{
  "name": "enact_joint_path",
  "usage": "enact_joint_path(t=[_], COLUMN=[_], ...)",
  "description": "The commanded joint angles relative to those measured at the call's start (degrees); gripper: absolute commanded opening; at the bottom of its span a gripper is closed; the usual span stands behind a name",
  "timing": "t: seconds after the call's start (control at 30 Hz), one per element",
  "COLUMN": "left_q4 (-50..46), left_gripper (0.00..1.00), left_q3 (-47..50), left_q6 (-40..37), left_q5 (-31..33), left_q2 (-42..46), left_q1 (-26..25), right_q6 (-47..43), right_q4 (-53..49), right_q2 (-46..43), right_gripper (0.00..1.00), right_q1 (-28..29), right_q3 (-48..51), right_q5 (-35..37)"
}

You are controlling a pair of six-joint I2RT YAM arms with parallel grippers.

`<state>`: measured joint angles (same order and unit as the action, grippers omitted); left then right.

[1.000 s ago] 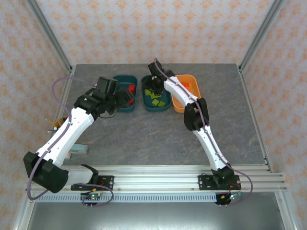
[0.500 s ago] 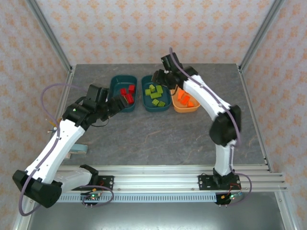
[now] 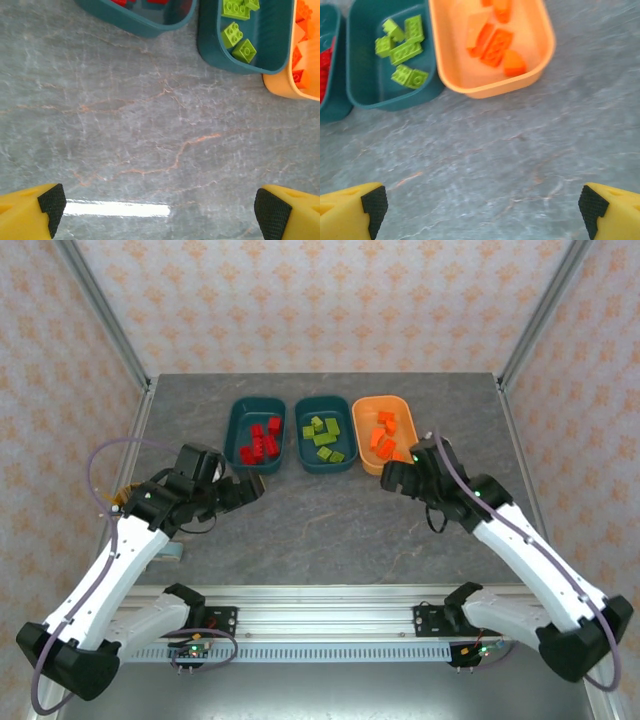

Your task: Sort the legos into containers by color

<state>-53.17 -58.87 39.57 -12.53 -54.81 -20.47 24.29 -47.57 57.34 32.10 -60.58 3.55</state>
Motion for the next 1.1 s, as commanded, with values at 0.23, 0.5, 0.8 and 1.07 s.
enact_joint_path(t=[0.23, 0.5, 0.8, 1.07], left_q4=[10.32, 36.17, 52.97, 72.05], left_gripper=[1.0, 1.0, 1.0, 1.0], left_q3=[9.82, 30.8, 34.88, 34.53], left_q6=[-16.82, -31.99, -35.47, -40.01], left_q5=[38.76, 33.42, 24.61, 19.69], left_q2=[3.05, 9.47, -1.67, -14.14], left_q1=[0.43, 9.39, 16.89, 20.49], right_q6=[-4.55, -20.72, -19.85, -23.95], right_q4=[15.11, 48.35, 71.77, 89.1], right_q2=[-14.0, -8.1, 13.4, 25.28], right_gripper=[1.0, 1.0, 1.0, 1.0], right_q1=[-13.78, -21.18, -27.15, -30.27], right_q3=[18.28, 36.8, 37.52, 37.22], right_q5=[26.23, 25.06, 13.5, 5.5])
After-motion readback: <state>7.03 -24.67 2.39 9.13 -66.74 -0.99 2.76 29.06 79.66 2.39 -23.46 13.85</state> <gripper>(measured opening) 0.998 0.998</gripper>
